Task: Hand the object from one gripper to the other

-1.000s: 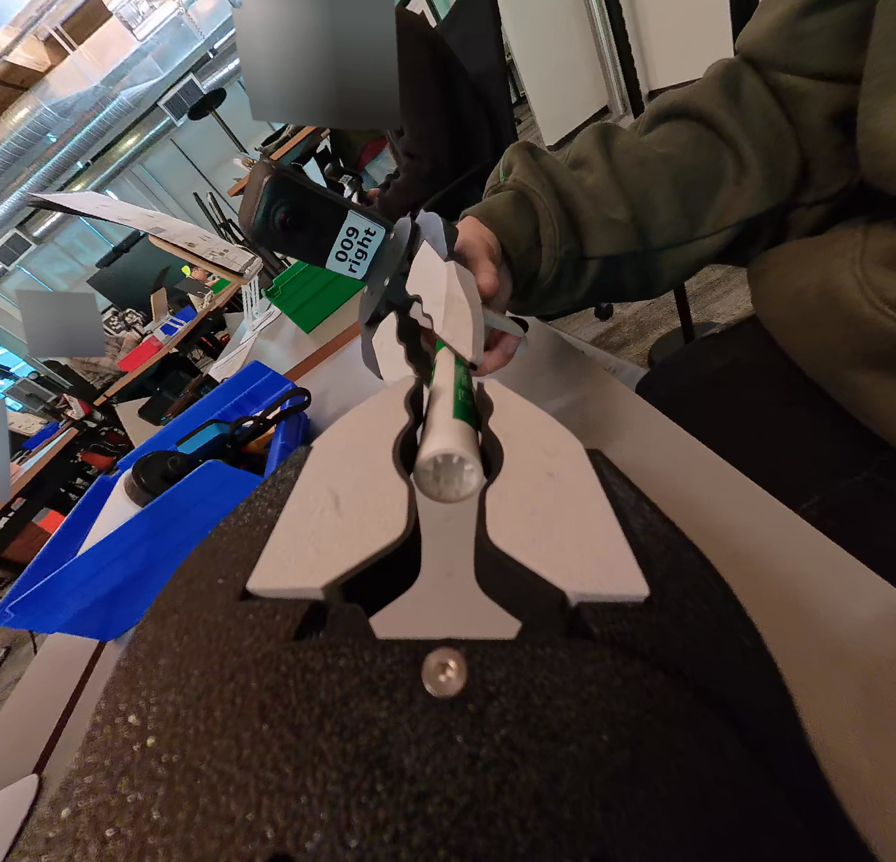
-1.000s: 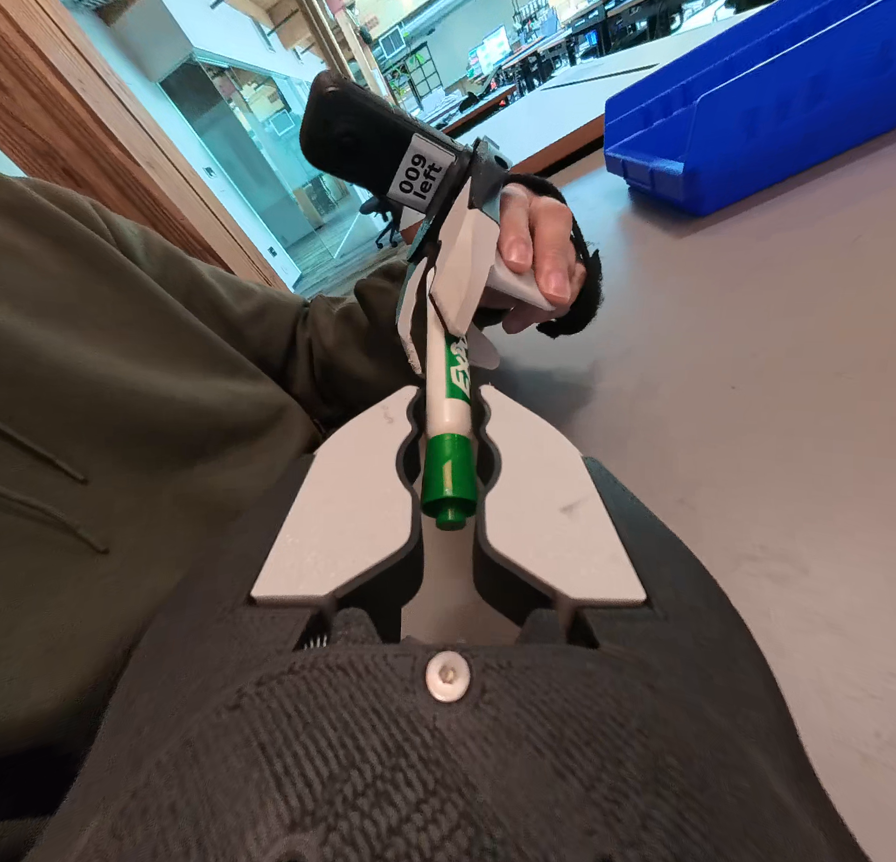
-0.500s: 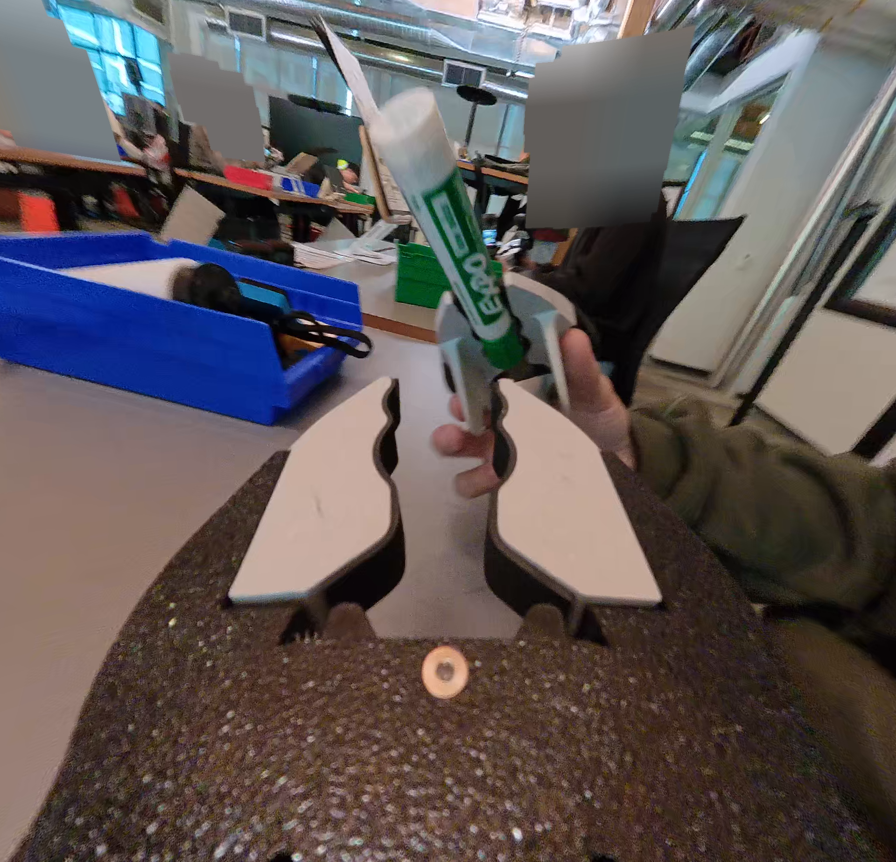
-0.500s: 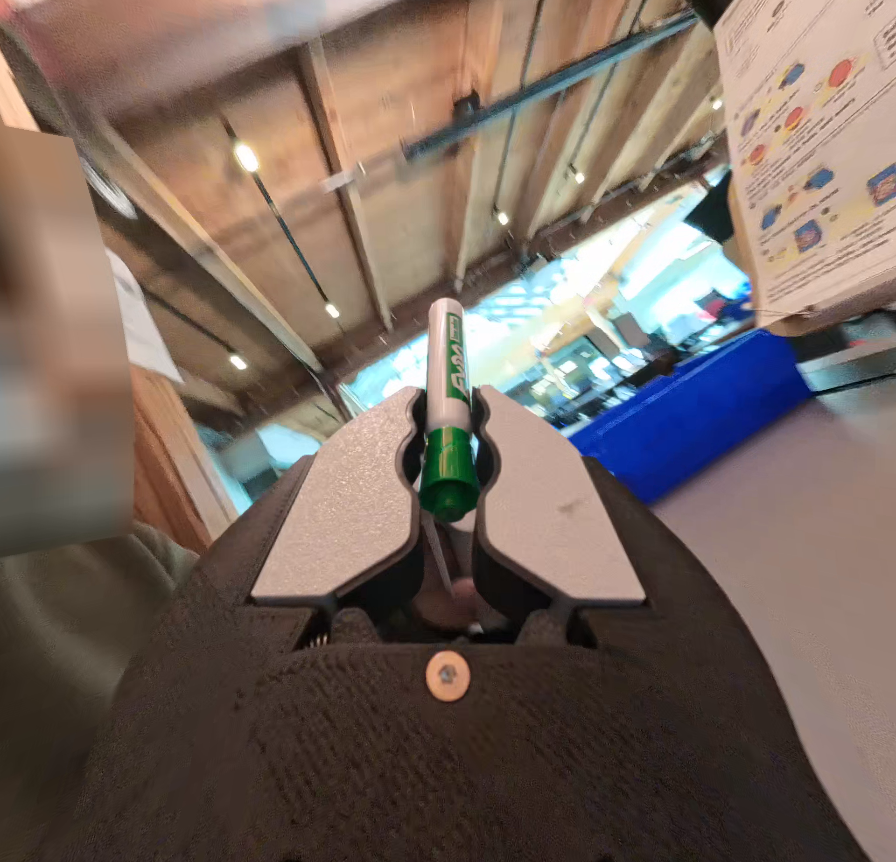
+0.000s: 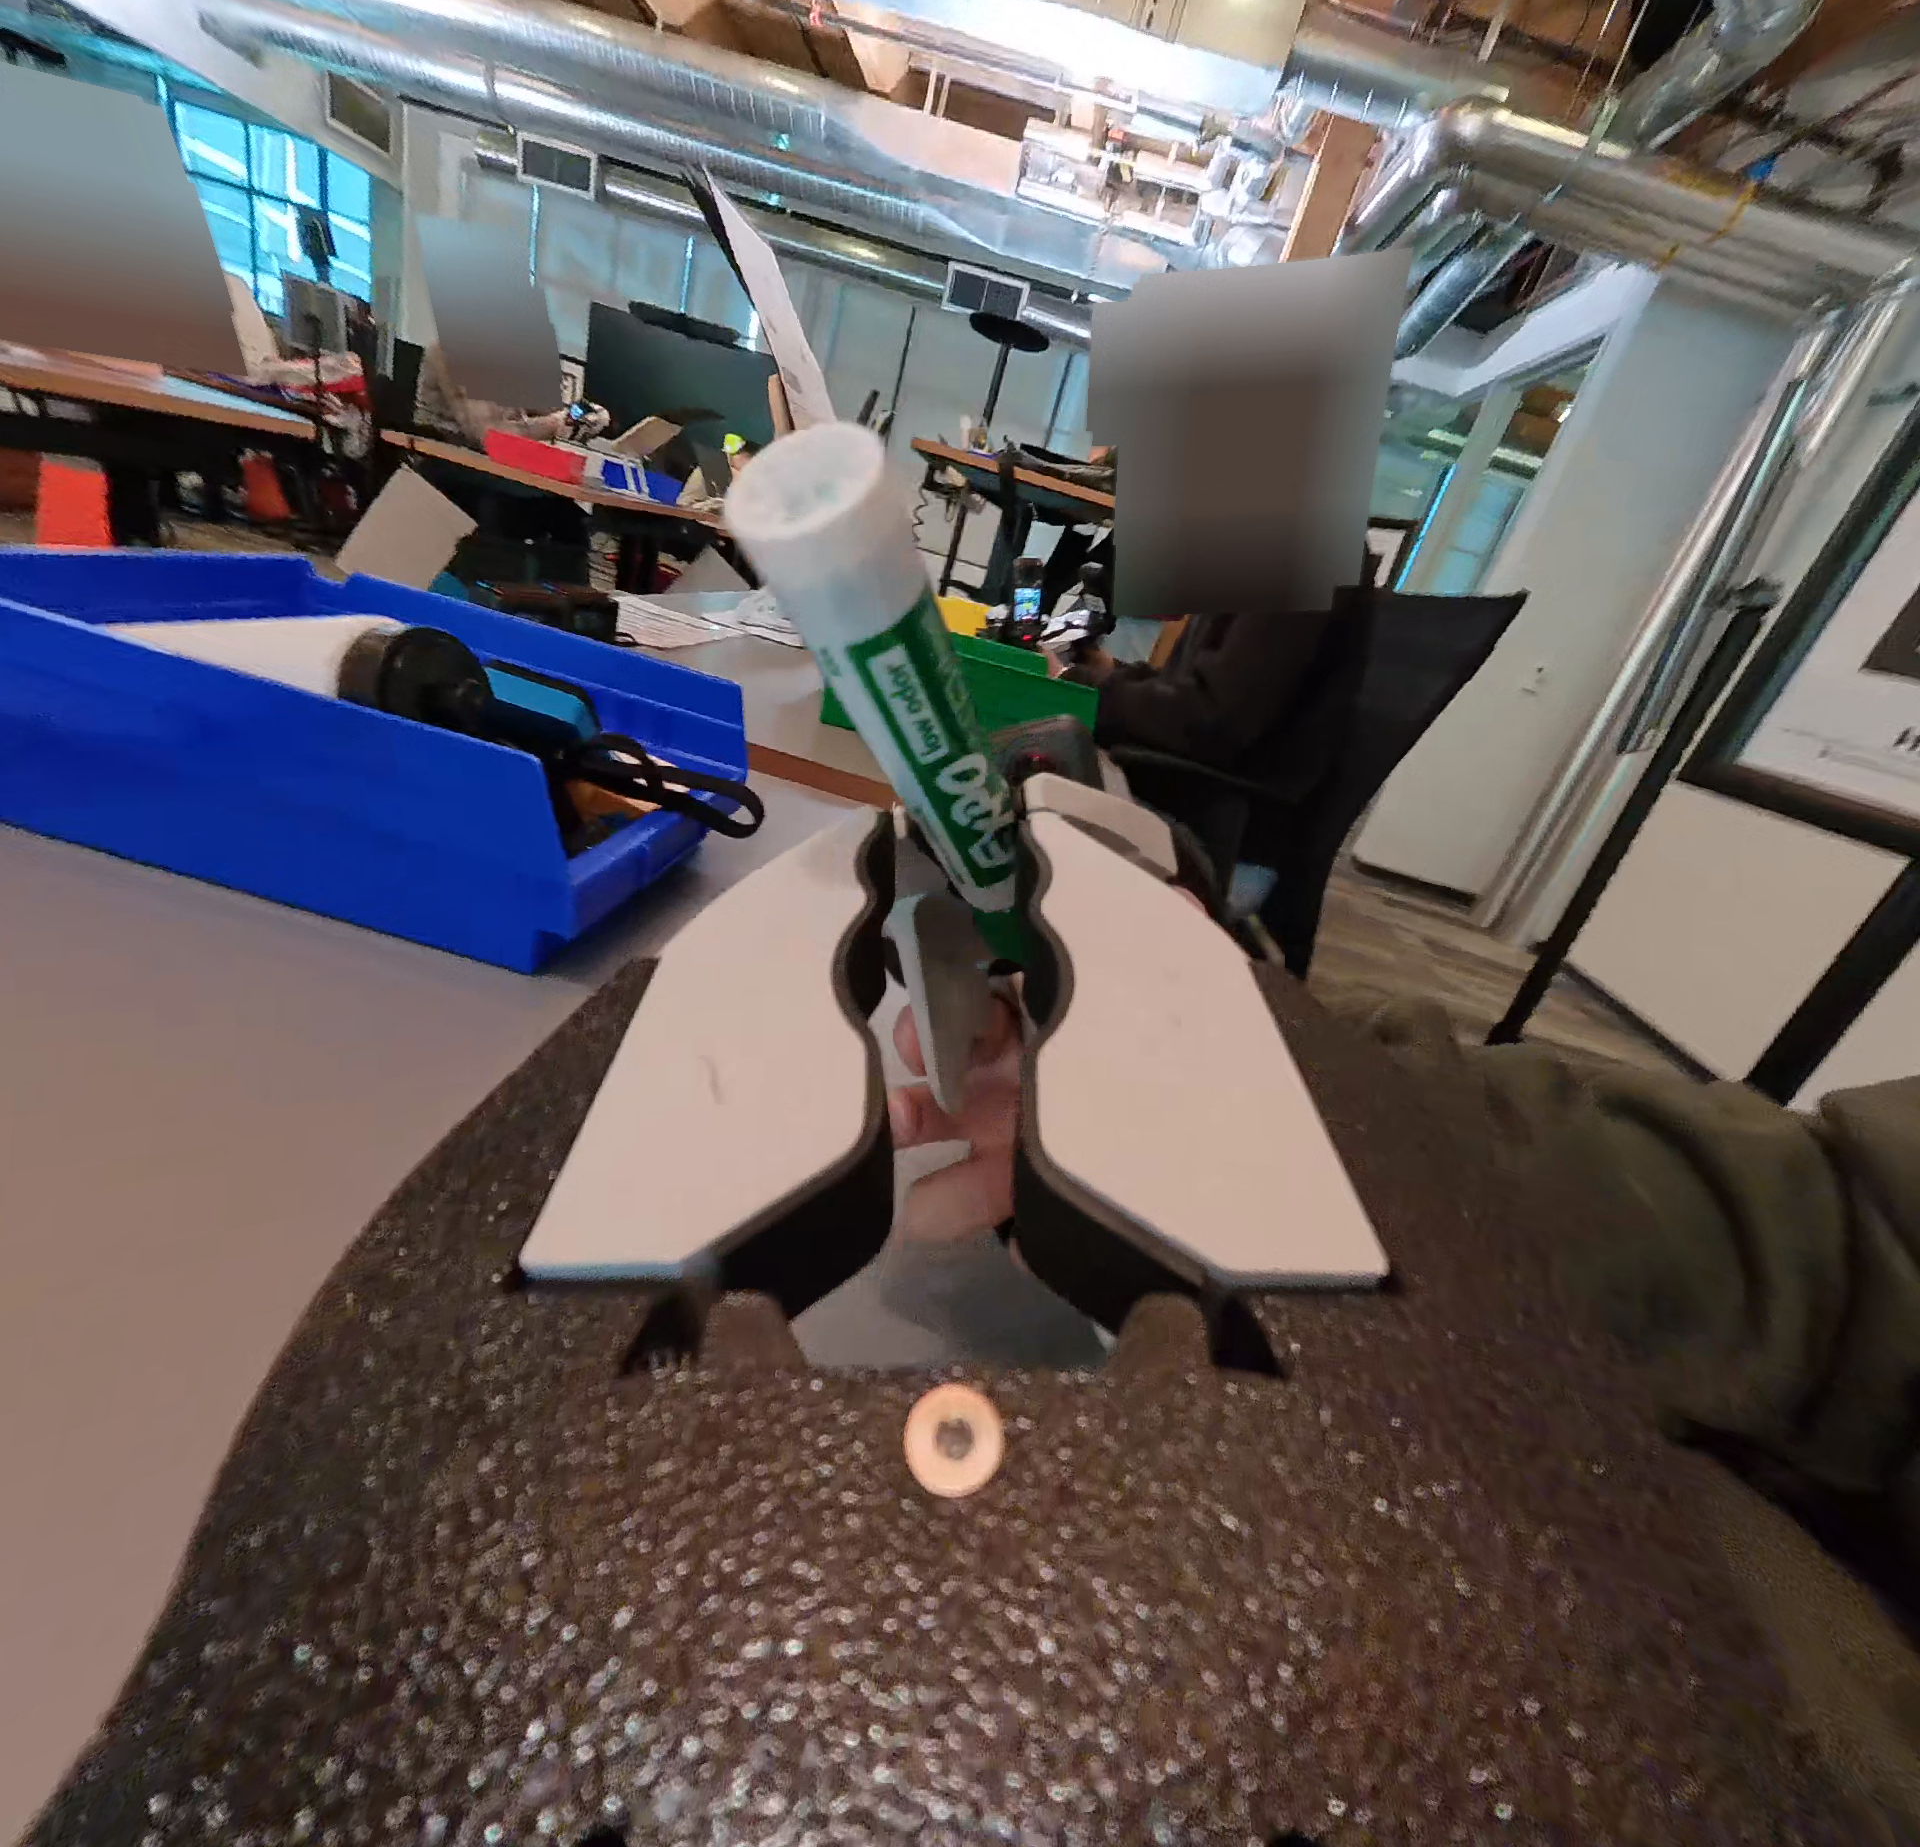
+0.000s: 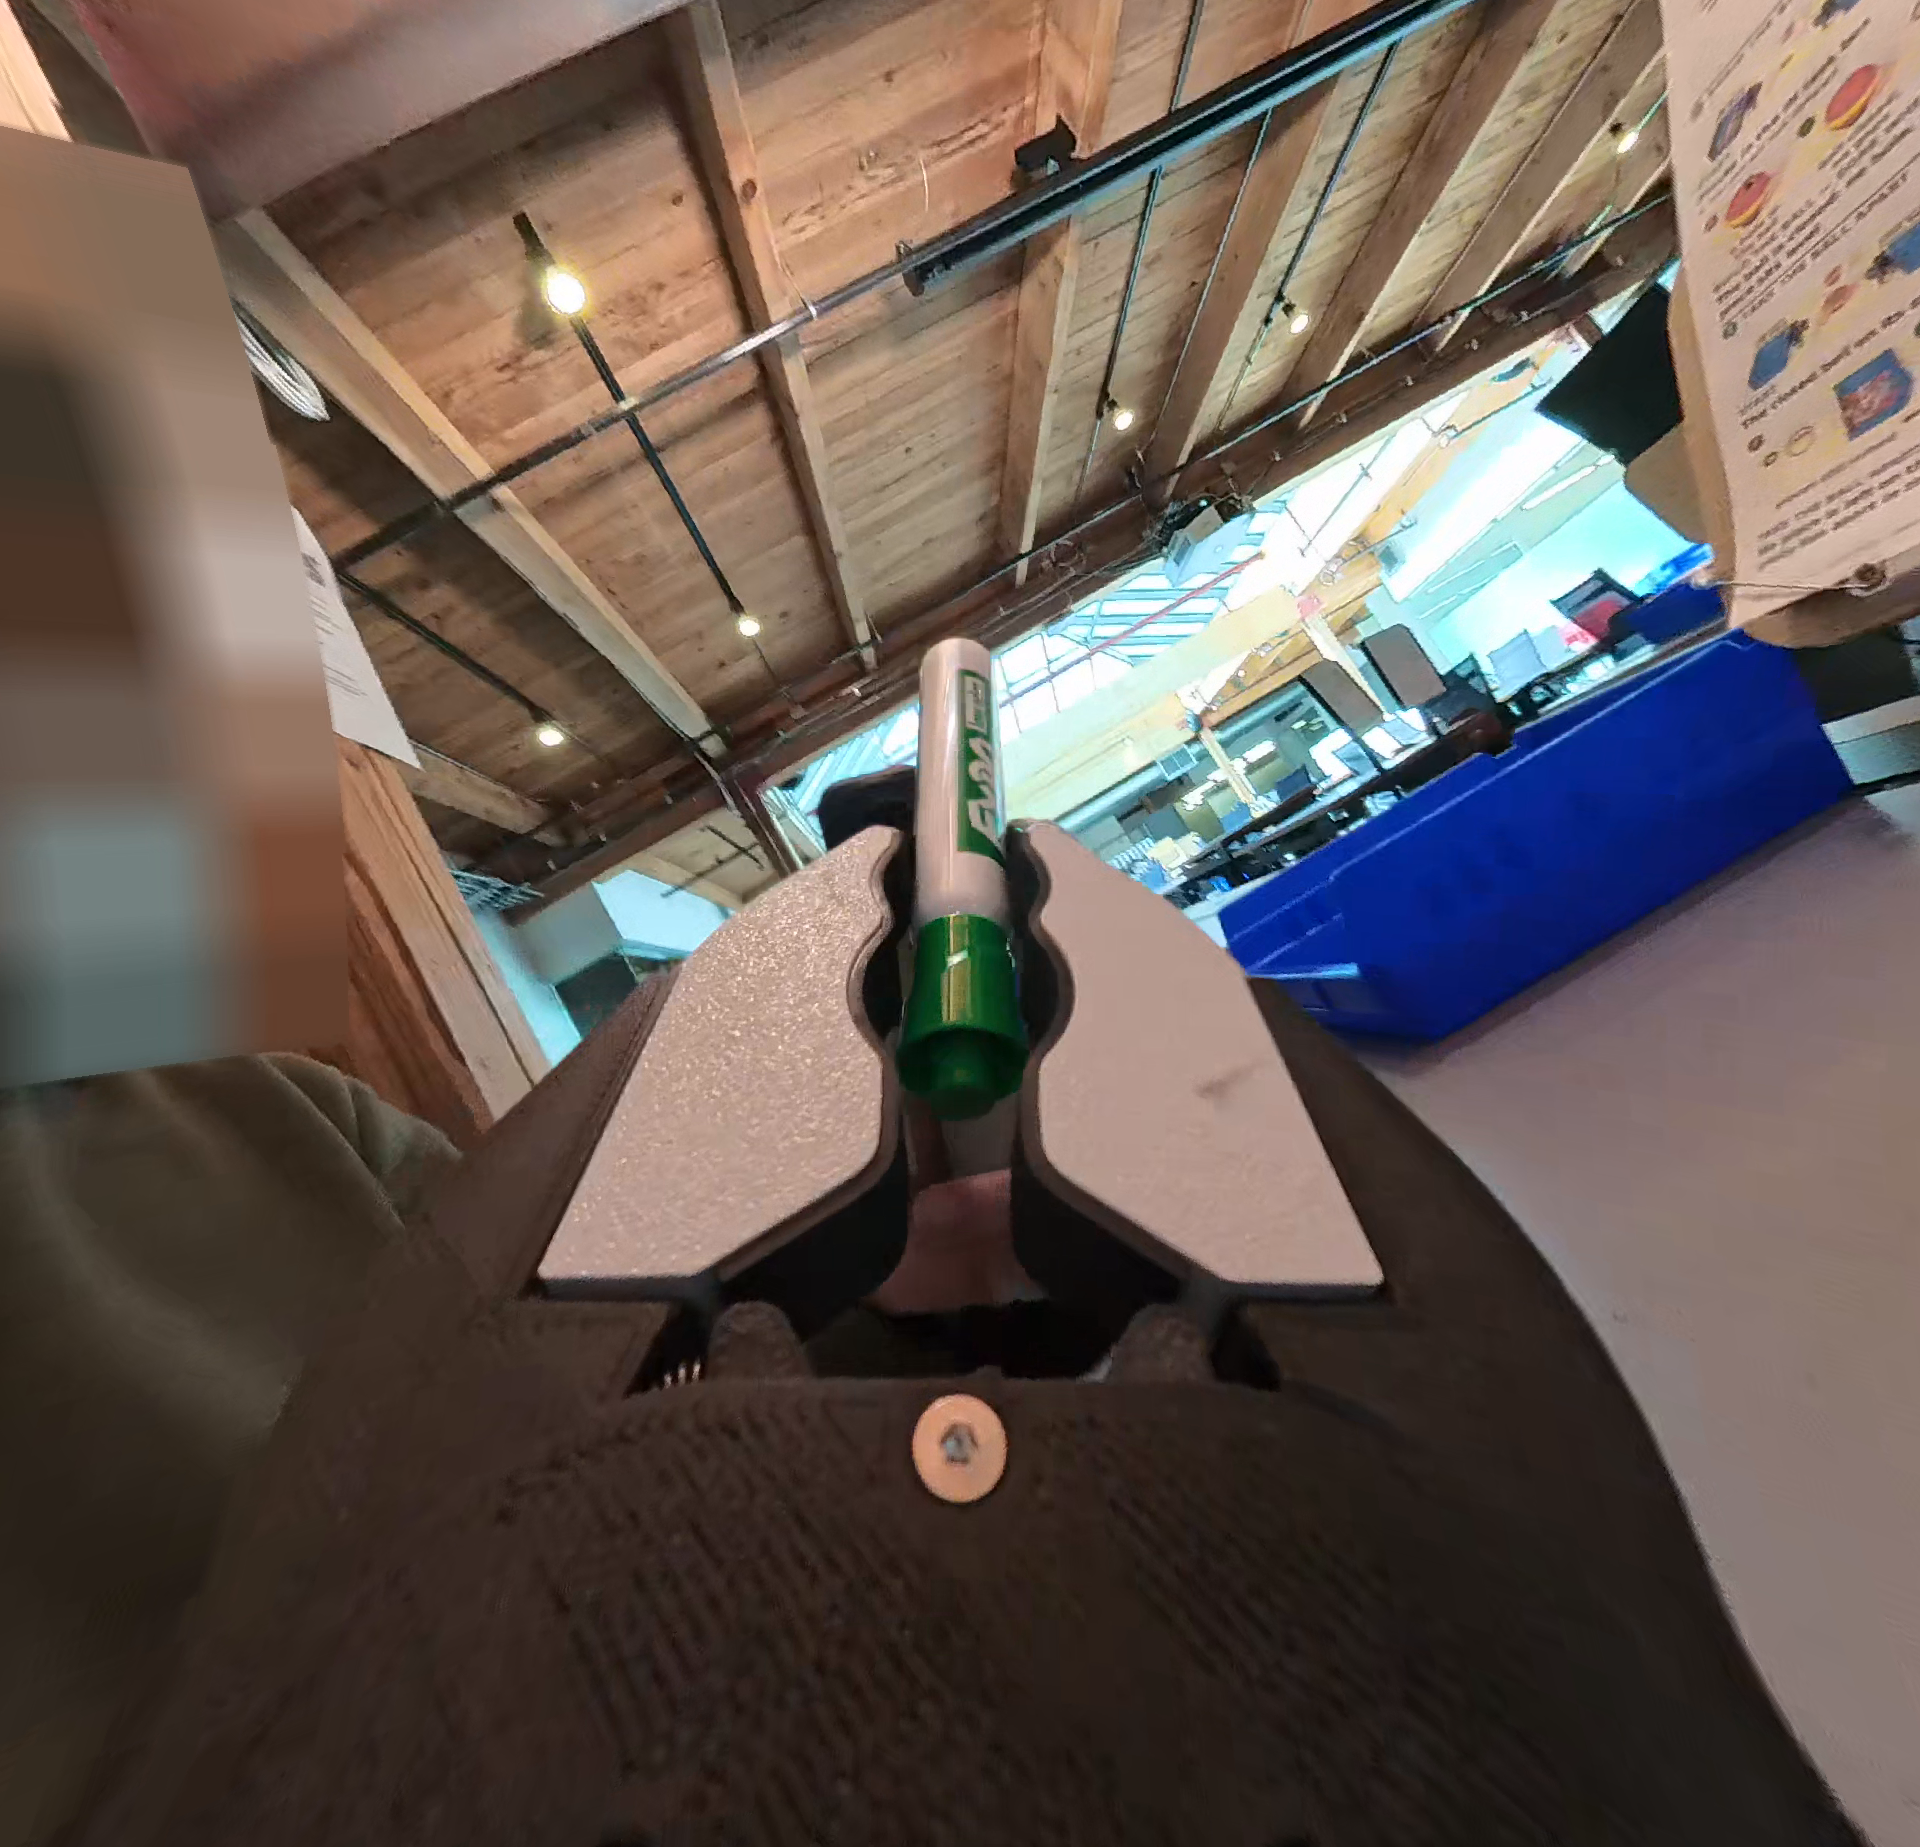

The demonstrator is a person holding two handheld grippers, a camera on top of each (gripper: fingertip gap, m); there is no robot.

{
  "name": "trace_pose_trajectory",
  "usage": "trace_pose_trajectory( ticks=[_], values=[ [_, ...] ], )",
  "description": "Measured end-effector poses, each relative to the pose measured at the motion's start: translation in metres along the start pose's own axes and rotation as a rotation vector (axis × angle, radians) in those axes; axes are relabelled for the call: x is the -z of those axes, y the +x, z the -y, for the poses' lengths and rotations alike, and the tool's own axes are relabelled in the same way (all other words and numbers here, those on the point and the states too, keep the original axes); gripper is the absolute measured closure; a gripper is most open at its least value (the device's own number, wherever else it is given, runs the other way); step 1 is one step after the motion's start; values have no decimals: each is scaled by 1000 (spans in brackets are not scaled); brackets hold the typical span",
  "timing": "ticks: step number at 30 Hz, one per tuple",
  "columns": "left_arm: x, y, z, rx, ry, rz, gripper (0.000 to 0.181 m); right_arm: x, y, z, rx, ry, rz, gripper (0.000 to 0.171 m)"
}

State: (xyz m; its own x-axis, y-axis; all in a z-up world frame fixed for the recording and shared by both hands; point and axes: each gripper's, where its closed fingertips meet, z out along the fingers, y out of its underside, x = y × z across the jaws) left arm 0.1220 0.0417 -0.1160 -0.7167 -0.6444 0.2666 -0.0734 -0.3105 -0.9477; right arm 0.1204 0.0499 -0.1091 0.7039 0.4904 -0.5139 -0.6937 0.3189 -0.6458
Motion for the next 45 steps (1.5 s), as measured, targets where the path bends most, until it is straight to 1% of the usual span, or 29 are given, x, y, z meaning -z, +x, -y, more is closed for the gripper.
trace_pose_trajectory(
  ticks=[2, 5, 8, 11, 12, 13, 17, 18, 20, 23, 25, 27, 28, 29, 31, 32, 33, 35, 38, 39, 40, 41, 43, 44, 45],
  values=[
    [0, 1, 0, -79, 8, 15, 160, 1, -2, -1, 21, -21, 3, 153],
    [-2, 9, 3, -120, 33, -9, 148, 1, -4, 0, 57, -19, 5, 153],
    [-1, 9, 4, -90, 43, -23, 152, 1, -5, -1, 51, -34, 18, 153],
    [1, 11, 11, 19, 118, -76, 145, 2, -5, -7, 79, -77, 27, 153],
    [2, 11, 14, 73, 144, -95, 147, 2, -5, -9, 91, -89, 26, 153],
    [3, 7, 14, 112, 151, -92, 161, 1, -7, -11, 102, -99, 33, 153],
    [3, 2, 8, 70, 74, -72, 163, 5, 3, -13, 183, -163, -42, 150],
    [4, -1, 8, 23, 47, -38, 162, 7, 6, -12, 226, -196, -80, 147],
    [7, -13, 6, -104, -43, 69, 163, 12, 12, -4, 395, -268, -186, 129],
    [17, -38, -12, -387, -332, 274, 162, 11, 8, 1, 737, -445, -314, 115],
    [21, -47, -15, -598, -442, 381, 163, 5, 4, -6, 843, -528, -355, 113],
    [20, -48, -20, -754, -512, 433, 163, -4, 6, -5, 834, -508, -432, 117],
    [18, -47, -23, -825, -534, 444, 163, -7, 6, -5, 816, -488, -447, 117],
    [16, -45, -25, -891, -544, 451, 163, -11, 3, -10, 794, -487, -438, 123],
    [13, -43, -27, -986, -551, 480, 162, -10, 8, -17, 790, -539, -479, 130],
    [12, -42, -26, -1013, -545, 498, 162, -8, 11, -19, 813, -573, -502, 147],
    [13, -44, -26, -1026, -551, 520, 163, -6, 13, -17, 829, -585, -536, 150],
    [12, -44, -26, -1017, -529, 515, 163, -4, 15, -15, 837, -621, -558, 151],
    [9, -38, -24, -949, -460, 448, 162, -2, 8, -11, 782, -603, -471, 151],
    [7, -32, -25, -918, -443, 389, 158, -1, 3, -9, 751, -585, -413, 151],
    [6, -26, -24, -863, -417, 321, 147, 0, -4, -6, 730, -556, -340, 151],
    [6, -21, -23, -771, -392, 255, 136, 0, -14, -2, 715, -511, -260, 151],
    [9, -13, -17, -511, -330, 123, 123, 3, -38, 14, 683, -381, -103, 151],
    [11, -9, -11, -368, -276, 54, 119, 5, -47, 25, 668, -308, -58, 151],
    [14, -5, -3, -227, -212, -20, 120, 8, -53, 35, 651, -250, -28, 151]
  ],
)
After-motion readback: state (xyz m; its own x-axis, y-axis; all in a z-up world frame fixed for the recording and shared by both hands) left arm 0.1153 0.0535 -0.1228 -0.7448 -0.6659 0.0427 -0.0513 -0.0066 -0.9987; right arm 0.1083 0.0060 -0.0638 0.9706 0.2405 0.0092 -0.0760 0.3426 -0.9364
